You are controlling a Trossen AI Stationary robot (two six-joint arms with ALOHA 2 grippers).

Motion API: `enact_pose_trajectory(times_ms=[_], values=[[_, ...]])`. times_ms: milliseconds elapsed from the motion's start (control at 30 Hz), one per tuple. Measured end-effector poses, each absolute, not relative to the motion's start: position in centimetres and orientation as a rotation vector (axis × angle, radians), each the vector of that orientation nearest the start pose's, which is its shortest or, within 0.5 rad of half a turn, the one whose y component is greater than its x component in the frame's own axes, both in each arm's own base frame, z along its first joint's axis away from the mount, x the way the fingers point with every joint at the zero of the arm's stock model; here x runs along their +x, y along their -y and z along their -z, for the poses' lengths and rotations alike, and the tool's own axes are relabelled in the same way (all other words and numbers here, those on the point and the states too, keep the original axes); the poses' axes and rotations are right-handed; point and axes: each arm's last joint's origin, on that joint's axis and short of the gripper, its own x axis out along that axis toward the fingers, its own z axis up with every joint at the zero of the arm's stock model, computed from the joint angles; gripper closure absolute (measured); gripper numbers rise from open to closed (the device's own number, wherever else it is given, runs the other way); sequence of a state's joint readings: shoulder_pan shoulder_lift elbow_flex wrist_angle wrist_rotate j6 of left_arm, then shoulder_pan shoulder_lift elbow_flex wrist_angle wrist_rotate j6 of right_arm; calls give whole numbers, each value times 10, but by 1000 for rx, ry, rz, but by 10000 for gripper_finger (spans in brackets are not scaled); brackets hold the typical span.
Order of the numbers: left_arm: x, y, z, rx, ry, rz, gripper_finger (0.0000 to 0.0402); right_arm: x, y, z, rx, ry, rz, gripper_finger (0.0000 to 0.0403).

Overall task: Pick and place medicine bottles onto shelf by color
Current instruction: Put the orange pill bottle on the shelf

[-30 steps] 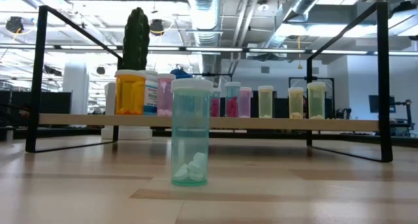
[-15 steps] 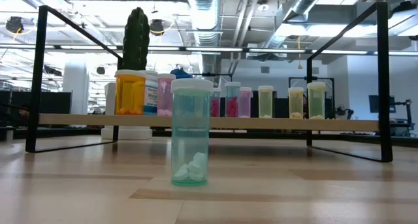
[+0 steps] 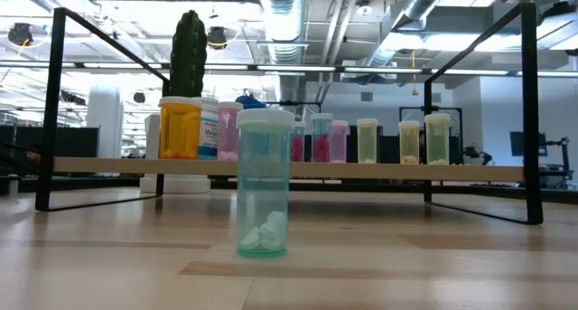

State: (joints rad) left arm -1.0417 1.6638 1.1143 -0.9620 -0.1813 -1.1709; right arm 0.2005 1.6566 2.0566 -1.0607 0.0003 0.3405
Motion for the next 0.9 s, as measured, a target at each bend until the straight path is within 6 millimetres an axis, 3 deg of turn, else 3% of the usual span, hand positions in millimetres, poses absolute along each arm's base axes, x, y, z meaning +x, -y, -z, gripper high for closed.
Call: enact_pose_trajectory(times_ms=[233,733,900], values=[[149,243,-184,-55,-1359,-149,122,315,-64,-458,261,-683,-78,217],[155,246,-184,-43,-1333,-84,124,315,-64,-458,261,-684,-78,217],[158,243,-184,-44,-1340,-85,154,315,-64,-458,261,-683,-78,217]])
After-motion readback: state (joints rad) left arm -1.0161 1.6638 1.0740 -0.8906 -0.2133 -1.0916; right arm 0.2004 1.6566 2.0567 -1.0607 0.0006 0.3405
